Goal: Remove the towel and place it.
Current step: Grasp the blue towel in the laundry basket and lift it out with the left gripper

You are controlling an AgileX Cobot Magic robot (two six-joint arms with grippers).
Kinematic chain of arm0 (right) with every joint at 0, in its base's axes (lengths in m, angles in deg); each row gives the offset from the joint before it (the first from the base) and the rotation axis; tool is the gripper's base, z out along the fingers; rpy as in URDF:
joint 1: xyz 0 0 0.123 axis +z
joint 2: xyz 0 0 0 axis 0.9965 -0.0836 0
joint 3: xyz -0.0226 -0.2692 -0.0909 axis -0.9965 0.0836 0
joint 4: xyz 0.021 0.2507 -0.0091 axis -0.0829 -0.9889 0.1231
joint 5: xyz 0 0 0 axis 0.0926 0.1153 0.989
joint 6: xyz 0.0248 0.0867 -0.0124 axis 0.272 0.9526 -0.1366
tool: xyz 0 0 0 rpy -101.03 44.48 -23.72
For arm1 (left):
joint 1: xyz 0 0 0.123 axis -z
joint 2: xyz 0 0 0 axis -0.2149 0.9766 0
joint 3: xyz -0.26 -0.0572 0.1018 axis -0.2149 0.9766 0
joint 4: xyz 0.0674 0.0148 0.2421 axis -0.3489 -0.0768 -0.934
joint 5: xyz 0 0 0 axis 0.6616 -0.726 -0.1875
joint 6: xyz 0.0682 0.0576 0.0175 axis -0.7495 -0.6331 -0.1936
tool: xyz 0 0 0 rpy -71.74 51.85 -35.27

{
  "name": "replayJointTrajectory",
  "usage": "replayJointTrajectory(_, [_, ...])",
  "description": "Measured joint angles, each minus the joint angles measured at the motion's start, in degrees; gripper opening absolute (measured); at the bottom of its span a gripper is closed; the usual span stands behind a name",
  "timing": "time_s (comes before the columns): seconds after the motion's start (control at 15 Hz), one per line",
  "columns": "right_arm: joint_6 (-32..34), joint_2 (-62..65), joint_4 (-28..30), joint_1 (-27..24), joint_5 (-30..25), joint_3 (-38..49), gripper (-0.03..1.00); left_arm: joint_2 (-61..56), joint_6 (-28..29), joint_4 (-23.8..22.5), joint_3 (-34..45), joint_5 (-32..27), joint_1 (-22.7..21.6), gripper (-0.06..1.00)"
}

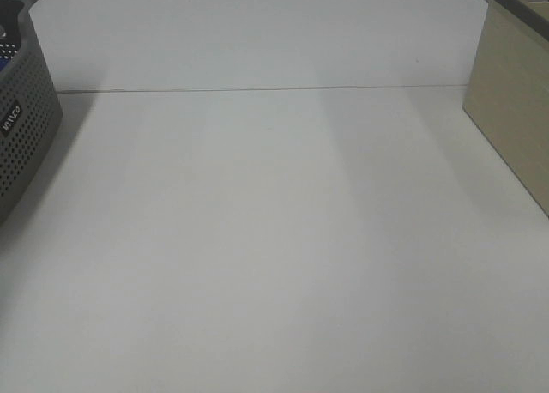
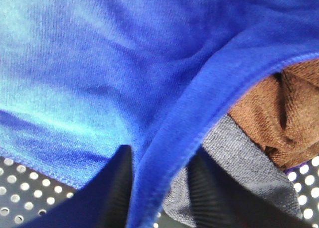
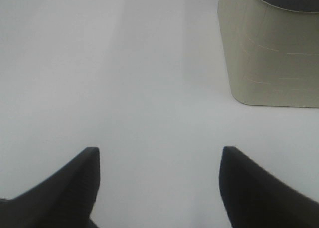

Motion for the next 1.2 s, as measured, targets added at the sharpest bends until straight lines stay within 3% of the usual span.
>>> replayJointTrajectory(0.27, [0.0,0.0,0.0,0.0,0.0,0.0,0.67,0.0,0.52,-0.29,0.0,0.0,0.0,0.29])
replayJointTrajectory(0.33, [0.0,0.0,0.0,0.0,0.0,0.0,0.67,0.0,0.52,-1.15,0.0,-0.06,0.11,0.25])
replayJointTrajectory(0.47, [0.0,0.0,0.0,0.0,0.0,0.0,0.67,0.0,0.52,-4.47,-0.11,-1.6,0.69,0.04])
replayJointTrajectory(0.53, [0.0,0.0,0.0,0.0,0.0,0.0,0.67,0.0,0.52,-5.04,-0.69,-2.92,0.69,0.0])
replayJointTrajectory(0.73, [0.0,0.0,0.0,0.0,0.0,0.0,0.67,-1.09,0.74,-4.64,-5.5,-6.19,0.69,0.0])
replayJointTrajectory(0.93, [0.0,0.0,0.0,0.0,0.0,0.0,0.67,-4.24,2.58,-0.97,-13.52,-9.17,0.69,0.0])
replayJointTrajectory(1.2, [0.0,0.0,0.0,0.0,0.0,0.0,0.67,-11.69,2.81,9.34,-23.72,-9.45,2.23,0.0])
